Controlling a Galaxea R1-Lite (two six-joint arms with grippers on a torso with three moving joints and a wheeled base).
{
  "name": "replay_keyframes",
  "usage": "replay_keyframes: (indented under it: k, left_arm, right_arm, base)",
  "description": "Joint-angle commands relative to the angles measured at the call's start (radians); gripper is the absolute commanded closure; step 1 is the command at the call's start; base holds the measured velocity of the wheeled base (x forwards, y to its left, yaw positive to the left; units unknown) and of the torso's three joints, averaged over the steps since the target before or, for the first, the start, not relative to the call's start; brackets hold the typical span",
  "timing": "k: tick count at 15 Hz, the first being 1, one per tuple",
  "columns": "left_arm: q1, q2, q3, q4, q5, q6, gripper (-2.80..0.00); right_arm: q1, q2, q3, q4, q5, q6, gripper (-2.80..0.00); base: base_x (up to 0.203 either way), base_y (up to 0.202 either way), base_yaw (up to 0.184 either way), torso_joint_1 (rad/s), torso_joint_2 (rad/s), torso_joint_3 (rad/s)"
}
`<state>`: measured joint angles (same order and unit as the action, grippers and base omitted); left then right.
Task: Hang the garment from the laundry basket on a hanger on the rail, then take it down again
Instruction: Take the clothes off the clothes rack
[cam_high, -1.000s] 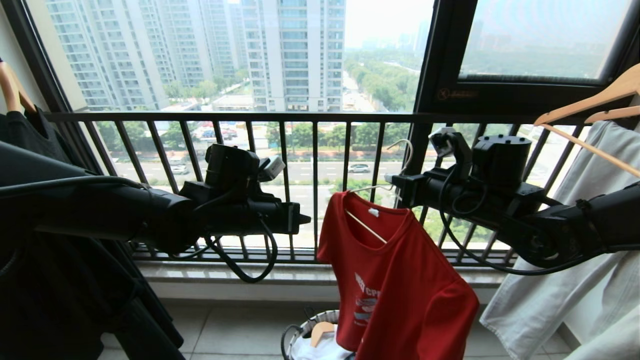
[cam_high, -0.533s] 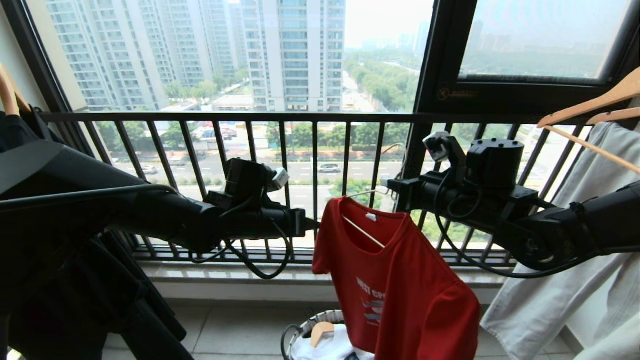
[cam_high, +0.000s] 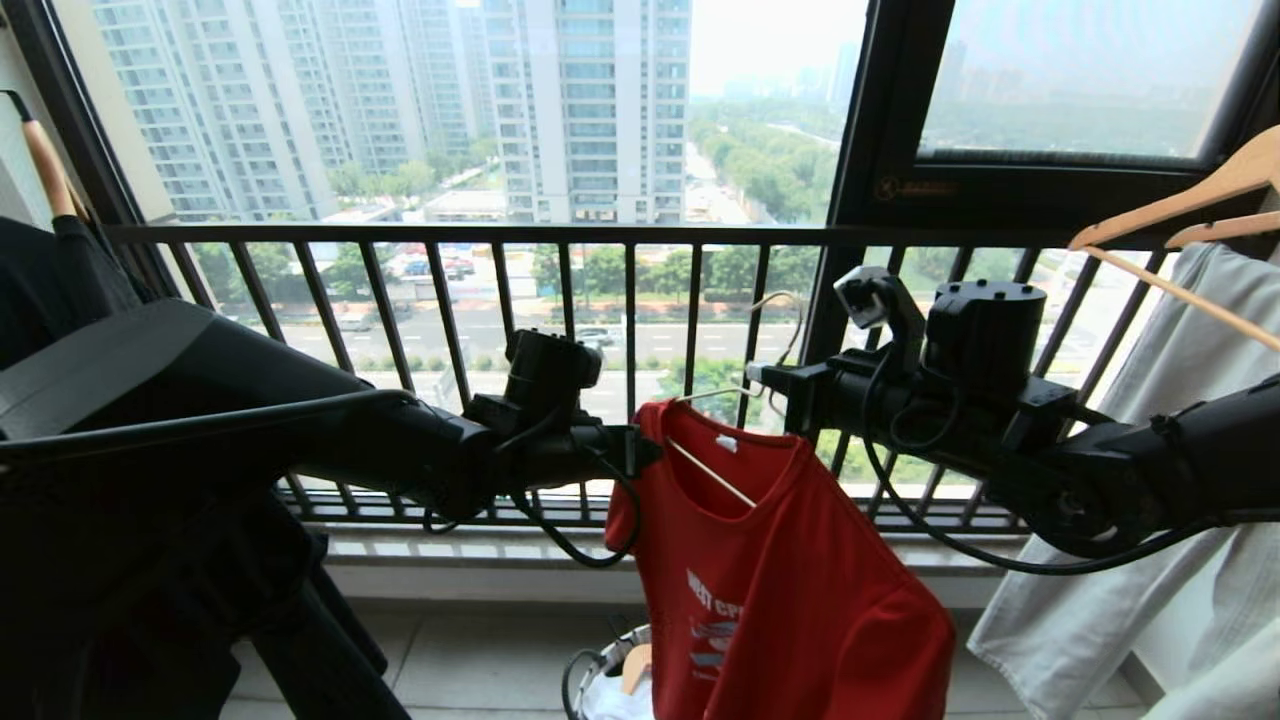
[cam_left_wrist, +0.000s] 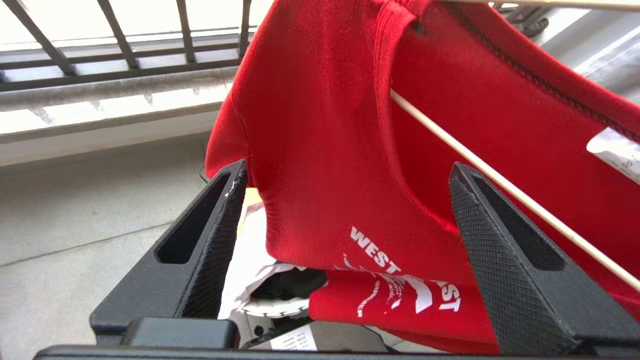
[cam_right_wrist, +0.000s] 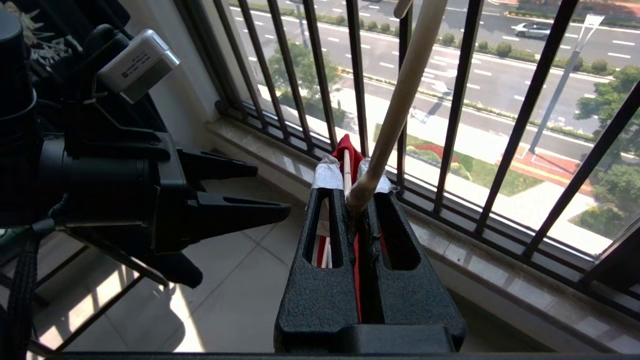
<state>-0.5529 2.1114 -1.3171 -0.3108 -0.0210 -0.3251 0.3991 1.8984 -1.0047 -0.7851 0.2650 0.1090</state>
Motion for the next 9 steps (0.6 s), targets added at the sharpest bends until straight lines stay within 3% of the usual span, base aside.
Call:
replay_keyframes:
  k: [1, 5, 9]
  left_arm:
    - [-0.006, 0.014, -0.009, -0.037, 0.025, -0.001, -2.80]
    - [-0.004, 0.049, -0.029, -0.105, 0.164, 0.051, -2.80]
    - [-0.002, 0.075, -0.036, -0.131, 0.195, 0.060, -2.80]
  right_arm:
    - [0.012, -0.021, 0.009, -0.005, 0.002, 0.000, 0.00]
    - [0.027, -0.035, 0.023, -0.005, 0.002, -0.003, 0.00]
    - [0.029, -0.051, 0.032, -0.005, 0.002, -0.003, 0.00]
  base:
    - [0.000, 0.000, 0.000, 0.000, 0.00, 0.000]
    - [0.000, 0.000, 0.000, 0.000, 0.00, 0.000]
    - [0.000, 0.000, 0.000, 0.000, 0.00, 0.000]
